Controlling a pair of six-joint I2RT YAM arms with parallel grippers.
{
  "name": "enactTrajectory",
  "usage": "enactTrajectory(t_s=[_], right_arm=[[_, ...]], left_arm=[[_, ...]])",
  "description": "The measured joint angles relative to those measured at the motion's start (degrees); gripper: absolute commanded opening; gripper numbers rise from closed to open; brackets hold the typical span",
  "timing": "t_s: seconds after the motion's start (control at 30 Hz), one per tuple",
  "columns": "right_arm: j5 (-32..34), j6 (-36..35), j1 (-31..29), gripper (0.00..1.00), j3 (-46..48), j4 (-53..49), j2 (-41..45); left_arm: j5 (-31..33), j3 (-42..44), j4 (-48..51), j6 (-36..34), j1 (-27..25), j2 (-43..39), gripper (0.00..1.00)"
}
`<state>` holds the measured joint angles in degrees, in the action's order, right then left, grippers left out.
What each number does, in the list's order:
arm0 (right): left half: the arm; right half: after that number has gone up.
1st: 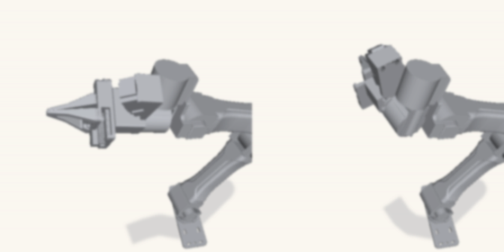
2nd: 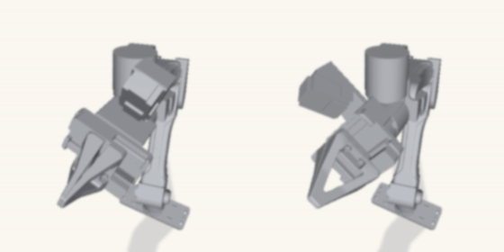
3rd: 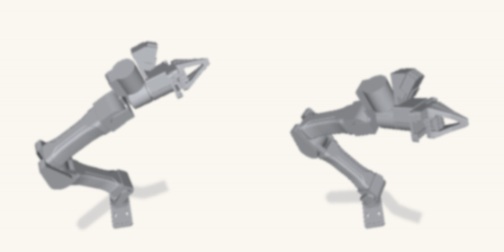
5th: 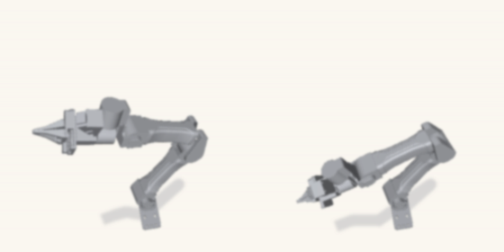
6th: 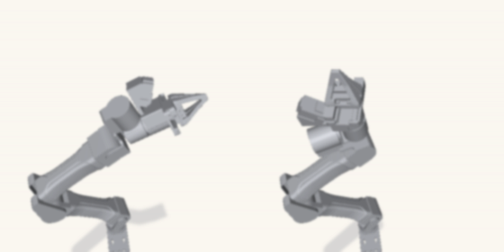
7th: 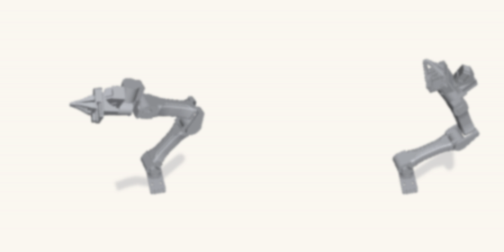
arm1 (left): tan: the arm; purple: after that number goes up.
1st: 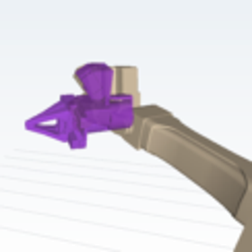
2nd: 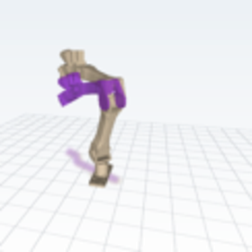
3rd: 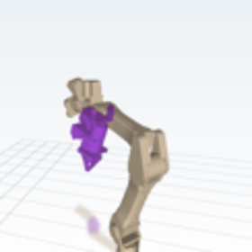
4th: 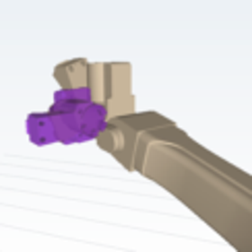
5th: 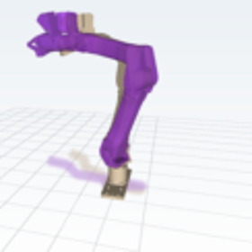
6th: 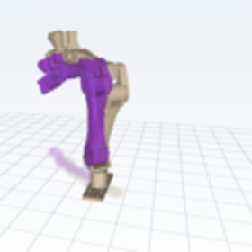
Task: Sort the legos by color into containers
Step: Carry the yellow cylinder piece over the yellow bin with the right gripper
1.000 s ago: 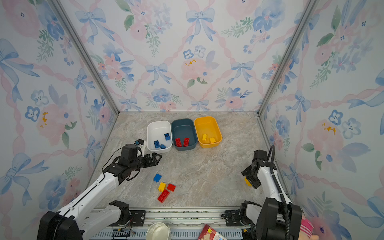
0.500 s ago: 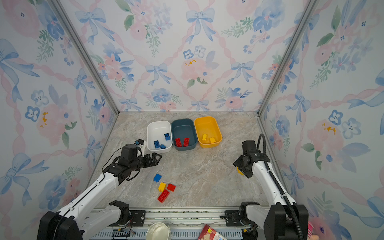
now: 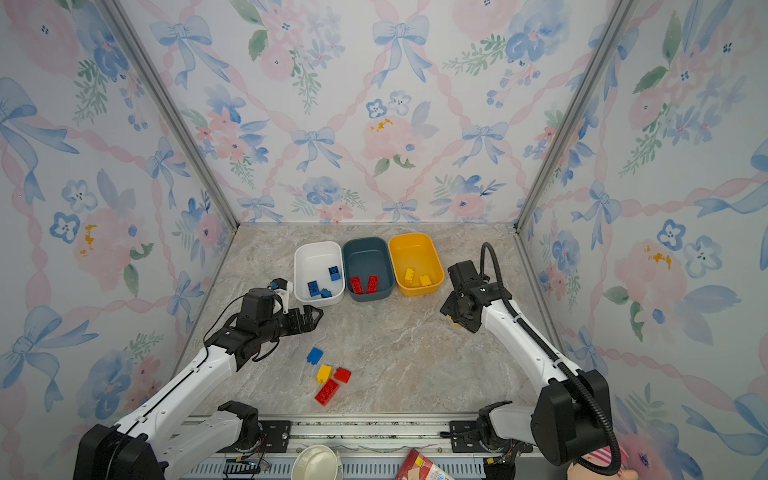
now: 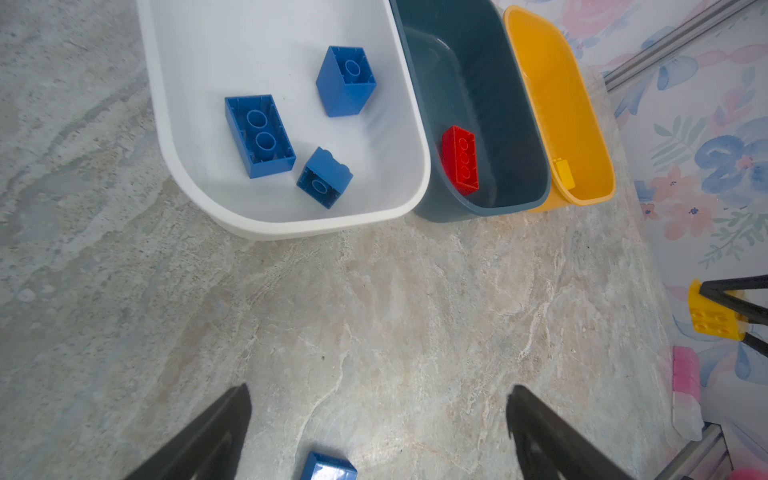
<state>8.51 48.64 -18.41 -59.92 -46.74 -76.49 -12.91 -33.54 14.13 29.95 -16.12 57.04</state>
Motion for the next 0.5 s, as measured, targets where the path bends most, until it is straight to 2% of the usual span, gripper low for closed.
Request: enactTrajectory(t_s=[0.5], right_arm=[[-0.6,-5.4,-3.9,0.55,-28.6,5.0,-26.6]], left_arm=[[0.0,0.0,0.0,0.0,0.0,0.0,0.98]])
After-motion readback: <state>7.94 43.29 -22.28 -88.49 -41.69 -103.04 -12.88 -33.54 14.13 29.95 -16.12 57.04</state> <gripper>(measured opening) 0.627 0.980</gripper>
